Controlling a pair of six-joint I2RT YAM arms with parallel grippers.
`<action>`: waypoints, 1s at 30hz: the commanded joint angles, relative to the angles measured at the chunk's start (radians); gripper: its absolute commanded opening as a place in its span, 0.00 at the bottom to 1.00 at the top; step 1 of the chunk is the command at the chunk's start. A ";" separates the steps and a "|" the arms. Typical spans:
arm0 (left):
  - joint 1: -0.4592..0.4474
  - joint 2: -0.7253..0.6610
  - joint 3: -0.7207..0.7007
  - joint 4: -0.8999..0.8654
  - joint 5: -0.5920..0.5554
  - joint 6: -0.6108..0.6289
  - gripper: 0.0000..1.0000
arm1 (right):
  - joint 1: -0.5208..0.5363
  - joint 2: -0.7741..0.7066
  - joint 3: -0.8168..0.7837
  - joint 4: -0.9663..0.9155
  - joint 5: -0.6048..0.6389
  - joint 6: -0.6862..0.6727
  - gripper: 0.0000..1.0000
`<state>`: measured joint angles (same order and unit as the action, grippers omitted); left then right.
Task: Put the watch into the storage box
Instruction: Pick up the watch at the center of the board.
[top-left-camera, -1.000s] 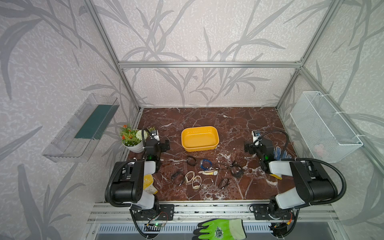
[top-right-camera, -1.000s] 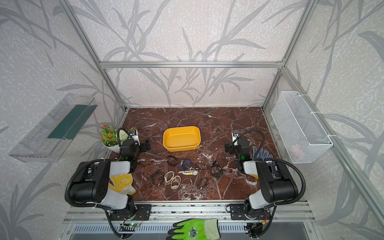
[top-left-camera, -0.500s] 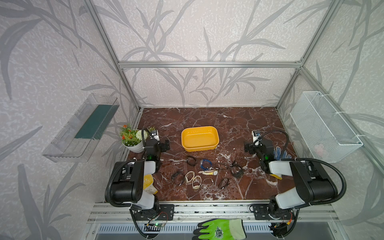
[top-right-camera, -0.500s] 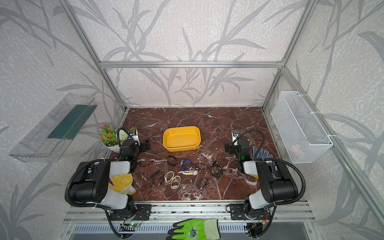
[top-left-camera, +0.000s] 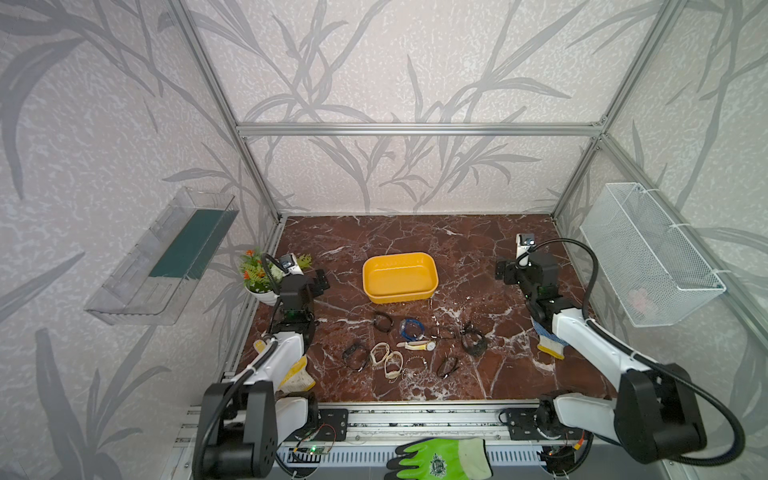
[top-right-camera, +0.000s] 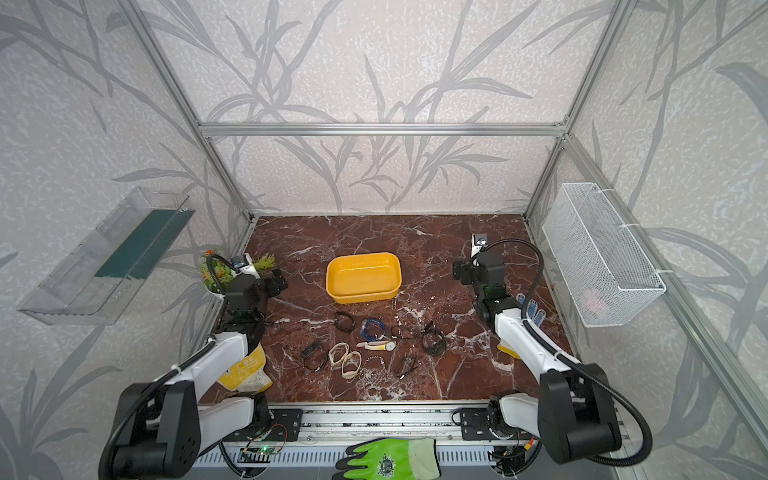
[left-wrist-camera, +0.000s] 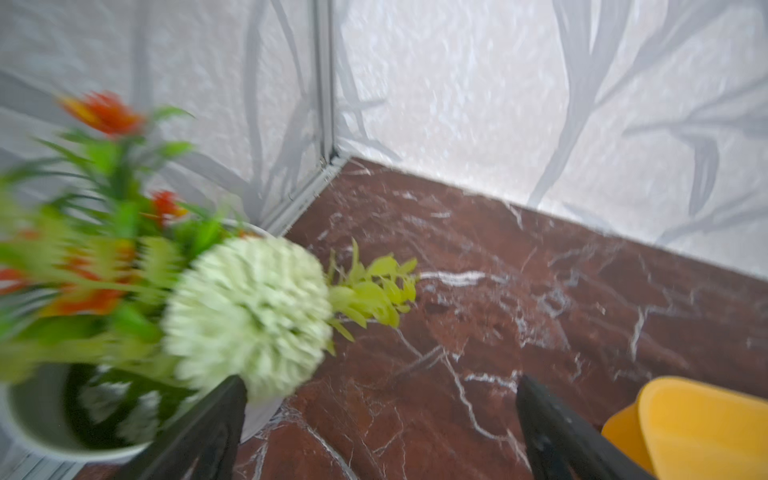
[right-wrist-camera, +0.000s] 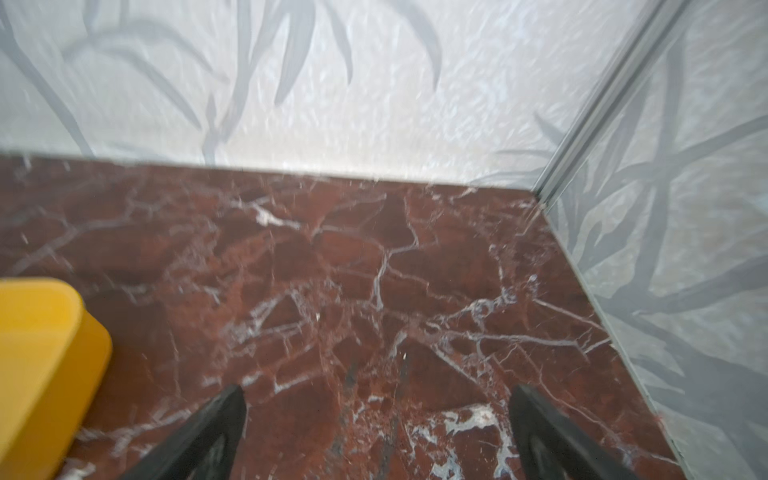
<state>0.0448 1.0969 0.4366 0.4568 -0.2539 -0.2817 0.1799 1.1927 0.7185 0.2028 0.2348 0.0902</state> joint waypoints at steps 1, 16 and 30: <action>0.005 -0.134 -0.012 -0.191 -0.240 -0.311 0.99 | -0.026 -0.074 0.019 -0.279 0.098 0.302 0.99; -0.257 -0.200 0.265 -0.605 0.156 -0.138 0.99 | 0.360 -0.208 0.098 -1.145 0.005 0.737 0.91; -0.486 -0.088 0.516 -0.885 0.348 0.103 0.97 | 0.625 -0.180 -0.052 -1.056 -0.022 1.059 0.78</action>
<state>-0.4198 0.9985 0.9237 -0.3187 0.0353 -0.2543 0.7967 1.0039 0.6701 -0.8791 0.2008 1.0771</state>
